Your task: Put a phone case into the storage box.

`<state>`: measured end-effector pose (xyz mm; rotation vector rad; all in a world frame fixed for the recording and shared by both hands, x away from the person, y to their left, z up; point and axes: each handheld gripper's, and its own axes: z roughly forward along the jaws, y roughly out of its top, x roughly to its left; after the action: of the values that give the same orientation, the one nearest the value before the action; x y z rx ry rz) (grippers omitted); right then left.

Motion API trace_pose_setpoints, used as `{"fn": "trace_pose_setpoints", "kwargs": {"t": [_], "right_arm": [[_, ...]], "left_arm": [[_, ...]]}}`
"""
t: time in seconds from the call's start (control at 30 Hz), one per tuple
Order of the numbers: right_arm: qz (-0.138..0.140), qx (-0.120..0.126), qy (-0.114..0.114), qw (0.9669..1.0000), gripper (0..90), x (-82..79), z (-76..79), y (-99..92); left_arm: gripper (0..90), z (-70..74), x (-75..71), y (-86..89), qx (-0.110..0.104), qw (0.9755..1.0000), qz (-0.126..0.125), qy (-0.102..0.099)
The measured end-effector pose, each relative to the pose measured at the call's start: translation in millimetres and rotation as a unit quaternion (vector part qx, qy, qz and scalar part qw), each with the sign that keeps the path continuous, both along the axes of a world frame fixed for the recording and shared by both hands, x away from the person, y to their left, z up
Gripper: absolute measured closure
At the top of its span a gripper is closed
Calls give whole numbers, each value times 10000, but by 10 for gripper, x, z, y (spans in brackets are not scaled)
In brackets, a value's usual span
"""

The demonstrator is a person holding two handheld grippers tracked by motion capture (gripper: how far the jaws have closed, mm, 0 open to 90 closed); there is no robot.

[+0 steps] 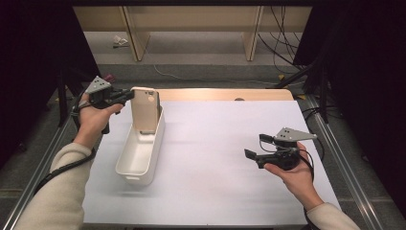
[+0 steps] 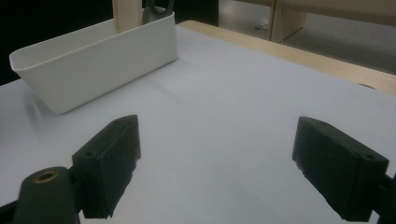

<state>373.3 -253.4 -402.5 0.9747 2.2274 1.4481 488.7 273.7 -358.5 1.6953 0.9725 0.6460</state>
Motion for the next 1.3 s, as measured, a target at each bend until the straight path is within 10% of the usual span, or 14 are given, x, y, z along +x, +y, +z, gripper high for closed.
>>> {"fn": "trace_pose_setpoints", "kwargs": {"t": [1.3], "right_arm": [[2,25,18,10000,160,6,-3,-5]], "left_arm": [[828,-483,48,46,1,9998,128,160]]}}
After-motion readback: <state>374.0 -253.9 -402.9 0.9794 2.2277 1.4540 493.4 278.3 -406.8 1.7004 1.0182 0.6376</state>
